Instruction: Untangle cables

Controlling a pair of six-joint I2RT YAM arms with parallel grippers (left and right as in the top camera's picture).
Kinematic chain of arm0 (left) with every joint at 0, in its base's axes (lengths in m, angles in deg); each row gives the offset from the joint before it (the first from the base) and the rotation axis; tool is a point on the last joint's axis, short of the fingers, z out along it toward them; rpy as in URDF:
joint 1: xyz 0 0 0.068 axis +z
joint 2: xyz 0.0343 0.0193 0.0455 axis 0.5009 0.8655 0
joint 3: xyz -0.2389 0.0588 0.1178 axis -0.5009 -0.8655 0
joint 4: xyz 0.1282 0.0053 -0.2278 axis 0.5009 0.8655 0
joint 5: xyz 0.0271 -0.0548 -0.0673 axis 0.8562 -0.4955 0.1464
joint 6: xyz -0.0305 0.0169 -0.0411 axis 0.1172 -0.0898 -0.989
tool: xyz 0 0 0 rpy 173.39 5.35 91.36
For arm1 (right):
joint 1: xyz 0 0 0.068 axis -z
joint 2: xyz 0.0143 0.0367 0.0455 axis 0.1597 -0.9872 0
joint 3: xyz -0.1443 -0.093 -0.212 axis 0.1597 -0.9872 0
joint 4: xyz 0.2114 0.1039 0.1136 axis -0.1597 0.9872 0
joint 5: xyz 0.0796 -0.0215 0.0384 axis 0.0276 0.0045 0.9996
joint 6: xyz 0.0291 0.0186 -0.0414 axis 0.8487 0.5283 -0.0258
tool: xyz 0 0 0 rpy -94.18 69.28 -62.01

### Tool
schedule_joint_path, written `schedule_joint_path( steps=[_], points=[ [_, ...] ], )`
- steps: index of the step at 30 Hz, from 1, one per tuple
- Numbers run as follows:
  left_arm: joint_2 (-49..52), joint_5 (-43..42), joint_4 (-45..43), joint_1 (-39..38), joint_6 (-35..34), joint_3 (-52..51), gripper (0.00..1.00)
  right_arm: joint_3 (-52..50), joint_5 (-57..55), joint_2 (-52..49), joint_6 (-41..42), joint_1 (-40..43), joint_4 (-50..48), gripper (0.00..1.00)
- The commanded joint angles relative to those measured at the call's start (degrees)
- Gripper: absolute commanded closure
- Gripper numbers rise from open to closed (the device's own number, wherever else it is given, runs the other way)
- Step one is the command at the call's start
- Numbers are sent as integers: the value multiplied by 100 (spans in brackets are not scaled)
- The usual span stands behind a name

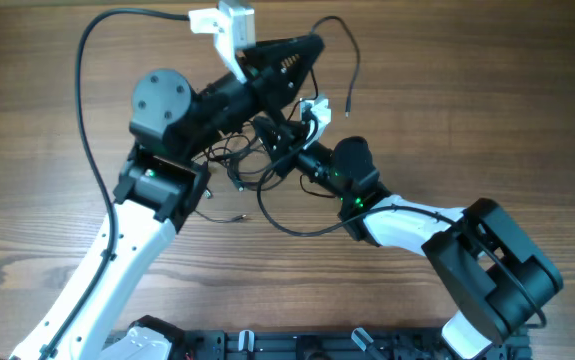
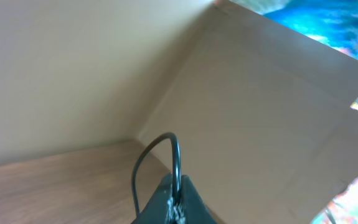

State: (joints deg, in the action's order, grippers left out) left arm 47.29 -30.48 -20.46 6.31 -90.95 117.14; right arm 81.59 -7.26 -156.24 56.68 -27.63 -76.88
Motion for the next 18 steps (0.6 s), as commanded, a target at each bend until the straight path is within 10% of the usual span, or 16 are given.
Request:
schedule_joint_path(
  steps=[1, 9, 18],
  points=[
    [-105, 63, 994, 791, -96, 59, 96, 74, 595, 341, 79, 446, 743, 95],
    [251, 236, 3792, 1825, -50, 50, 60, 74, 3171, 2288, 205, 2892, 2317, 95],
    [1738, 337, 4146, 1095, -55, 46, 20, 76, 3386, 3442, 870, 5781, 2634, 95]
  ],
)
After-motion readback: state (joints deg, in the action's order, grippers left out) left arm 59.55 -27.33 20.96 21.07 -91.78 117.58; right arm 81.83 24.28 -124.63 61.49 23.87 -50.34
